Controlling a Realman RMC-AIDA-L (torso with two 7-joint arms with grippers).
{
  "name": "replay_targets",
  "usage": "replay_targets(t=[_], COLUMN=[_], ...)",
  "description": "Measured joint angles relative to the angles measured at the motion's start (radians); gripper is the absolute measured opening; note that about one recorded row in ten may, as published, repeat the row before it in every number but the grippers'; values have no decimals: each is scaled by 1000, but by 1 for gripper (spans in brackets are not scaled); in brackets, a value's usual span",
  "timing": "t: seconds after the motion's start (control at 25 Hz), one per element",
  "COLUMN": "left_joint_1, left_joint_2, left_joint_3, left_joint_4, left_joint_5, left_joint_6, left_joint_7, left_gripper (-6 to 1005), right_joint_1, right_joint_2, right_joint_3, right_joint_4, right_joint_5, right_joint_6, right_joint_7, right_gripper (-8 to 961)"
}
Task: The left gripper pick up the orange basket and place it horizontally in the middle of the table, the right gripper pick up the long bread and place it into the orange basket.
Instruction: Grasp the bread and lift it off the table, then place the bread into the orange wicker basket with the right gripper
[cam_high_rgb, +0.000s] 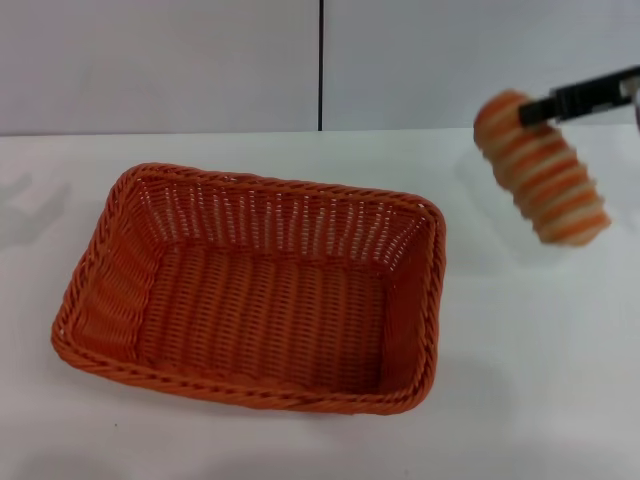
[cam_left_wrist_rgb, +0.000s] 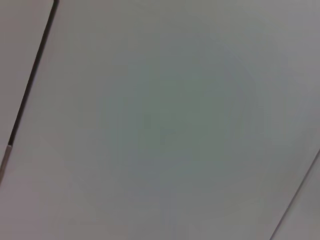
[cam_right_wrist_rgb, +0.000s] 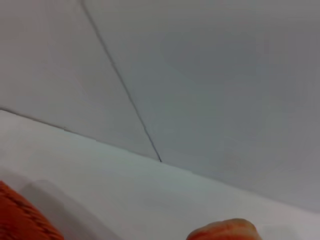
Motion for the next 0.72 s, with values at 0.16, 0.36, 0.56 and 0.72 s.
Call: replay_targets(t=[0.16, 0.36, 0.56, 0.72], left_joint_1=[0, -4, -9, -11], left_joint_2=[0, -3, -6, -9], left_joint_3=[0, 0, -7, -8], left_joint_4=[0, 8, 10, 9], left_joint_5=[-6, -8, -9, -9], left_joint_6=[4, 10, 25, 26], left_joint_7=[-1, -13, -17, -17], left_gripper=[655, 655, 654, 654], right_joint_1=[31, 105, 145, 152], right_joint_2=[2, 2, 3, 4], right_joint_3=[-1, -24, -136, -275], right_joint_4=[-155, -295, -280, -89], right_joint_5=[-6, 13, 130, 286], right_joint_6=[-87, -180, -168, -21], right_joint_7=[30, 50, 25, -123], right_gripper=[50, 49, 46, 45])
